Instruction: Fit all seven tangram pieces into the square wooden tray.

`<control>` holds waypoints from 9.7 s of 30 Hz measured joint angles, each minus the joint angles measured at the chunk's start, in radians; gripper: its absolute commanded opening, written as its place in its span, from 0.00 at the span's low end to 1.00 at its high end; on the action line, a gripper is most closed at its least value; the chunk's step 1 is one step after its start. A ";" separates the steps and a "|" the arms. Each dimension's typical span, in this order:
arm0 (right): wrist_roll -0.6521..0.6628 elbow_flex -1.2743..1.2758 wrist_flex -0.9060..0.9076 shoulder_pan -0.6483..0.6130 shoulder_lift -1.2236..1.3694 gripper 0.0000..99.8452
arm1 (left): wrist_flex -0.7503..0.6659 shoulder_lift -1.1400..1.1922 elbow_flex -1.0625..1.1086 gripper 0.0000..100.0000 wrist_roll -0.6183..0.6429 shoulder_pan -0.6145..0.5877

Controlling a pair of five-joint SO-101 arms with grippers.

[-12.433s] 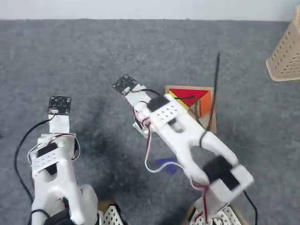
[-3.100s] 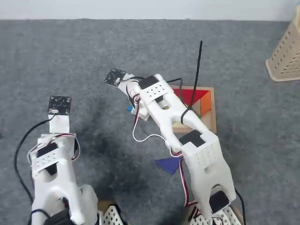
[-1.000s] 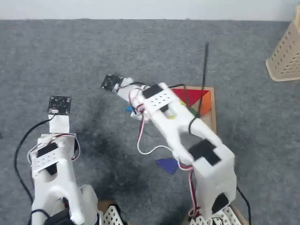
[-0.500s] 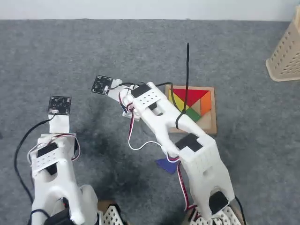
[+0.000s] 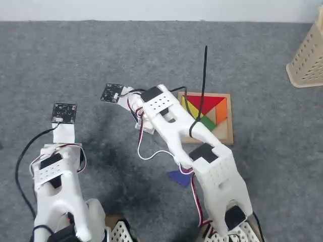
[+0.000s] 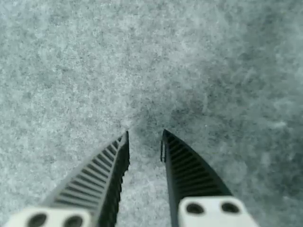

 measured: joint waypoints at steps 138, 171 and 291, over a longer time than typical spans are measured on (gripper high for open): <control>-0.486 0.865 -0.043 0.084 -0.770 0.15 | 0.000 0.003 0.000 0.11 0.000 0.000; -1.516 0.370 0.193 -0.029 -0.252 0.17 | 0.000 0.003 0.000 0.11 0.000 0.000; -0.686 0.752 -0.011 -0.083 -0.568 0.10 | 0.000 0.003 0.000 0.11 0.000 0.000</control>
